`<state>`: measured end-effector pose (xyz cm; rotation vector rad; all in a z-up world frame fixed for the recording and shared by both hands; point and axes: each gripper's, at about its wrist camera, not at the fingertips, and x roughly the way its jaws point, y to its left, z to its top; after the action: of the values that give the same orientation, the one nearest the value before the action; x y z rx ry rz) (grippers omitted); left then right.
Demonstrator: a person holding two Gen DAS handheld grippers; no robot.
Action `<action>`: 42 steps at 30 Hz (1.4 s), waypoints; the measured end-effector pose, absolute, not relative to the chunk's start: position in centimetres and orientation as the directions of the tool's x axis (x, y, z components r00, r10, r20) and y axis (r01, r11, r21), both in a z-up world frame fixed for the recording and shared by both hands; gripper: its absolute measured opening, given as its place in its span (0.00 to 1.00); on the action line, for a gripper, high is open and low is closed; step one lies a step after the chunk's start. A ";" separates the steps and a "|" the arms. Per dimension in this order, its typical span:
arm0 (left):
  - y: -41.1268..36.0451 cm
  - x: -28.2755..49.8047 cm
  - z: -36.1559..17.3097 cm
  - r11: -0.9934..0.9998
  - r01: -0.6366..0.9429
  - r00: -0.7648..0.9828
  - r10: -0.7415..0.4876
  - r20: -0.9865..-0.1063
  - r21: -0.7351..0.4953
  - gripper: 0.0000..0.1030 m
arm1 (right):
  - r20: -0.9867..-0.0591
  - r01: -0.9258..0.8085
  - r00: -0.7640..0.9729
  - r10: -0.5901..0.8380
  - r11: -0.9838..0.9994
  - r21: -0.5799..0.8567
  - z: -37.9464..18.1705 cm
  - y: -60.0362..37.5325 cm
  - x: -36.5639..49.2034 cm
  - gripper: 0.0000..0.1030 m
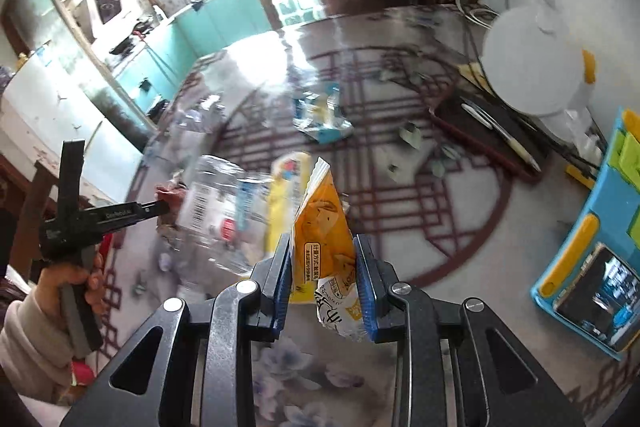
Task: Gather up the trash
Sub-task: 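Grasp the orange snack bag with the right tool while the left tool grasps crumpled brown paper, then carry the bag and paper to the red bin and release both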
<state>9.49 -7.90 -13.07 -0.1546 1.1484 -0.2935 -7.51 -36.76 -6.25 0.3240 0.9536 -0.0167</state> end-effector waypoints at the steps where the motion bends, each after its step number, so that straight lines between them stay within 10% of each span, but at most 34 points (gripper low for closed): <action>1: -7.7 9.4 -12.6 0.953 0.159 0.390 -0.301 -0.870 -0.259 0.05 | -0.799 0.144 0.586 0.135 0.953 0.267 -6.1 -36.3 -7.3 0.26; 13: -5.1 8.3 -9.4 0.948 0.199 0.457 -0.313 -0.833 -0.248 0.08 | -0.778 0.056 0.583 0.236 0.943 0.328 -6.0 -31.9 -5.6 0.26; 17: -6.0 9.1 -11.0 0.947 0.181 0.470 -0.322 -0.822 -0.267 0.86 | -0.781 0.046 0.574 0.244 0.943 0.329 -6.1 -31.1 -5.4 0.26; 20: -7.1 10.2 -13.3 0.949 0.167 0.415 -0.314 -0.854 -0.268 0.85 | -0.778 0.050 0.581 0.238 0.944 0.326 -5.7 -30.6 -5.9 0.26; 23: -8.3 11.1 -16.2 0.957 0.163 0.334 -0.283 -0.899 -0.240 0.42 | -0.778 0.062 0.585 0.228 0.944 0.324 -5.4 -30.6 -6.3 0.26; 26: -8.1 10.5 -15.5 0.950 0.167 0.344 -0.308 -0.887 -0.265 0.29 | -0.776 0.077 0.592 0.218 0.943 0.324 -5.1 -30.8 -6.7 0.26; 42: 0.7 5.1 -6.9 0.979 0.152 0.559 -0.197 -0.805 -0.134 0.28 | -0.752 -0.047 0.587 0.300 0.940 0.338 -4.2 -24.8 -4.8 0.26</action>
<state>5.12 0.68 -6.93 -0.0509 0.9557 -0.2062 -4.75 -24.77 -4.18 0.2975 0.9242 0.2055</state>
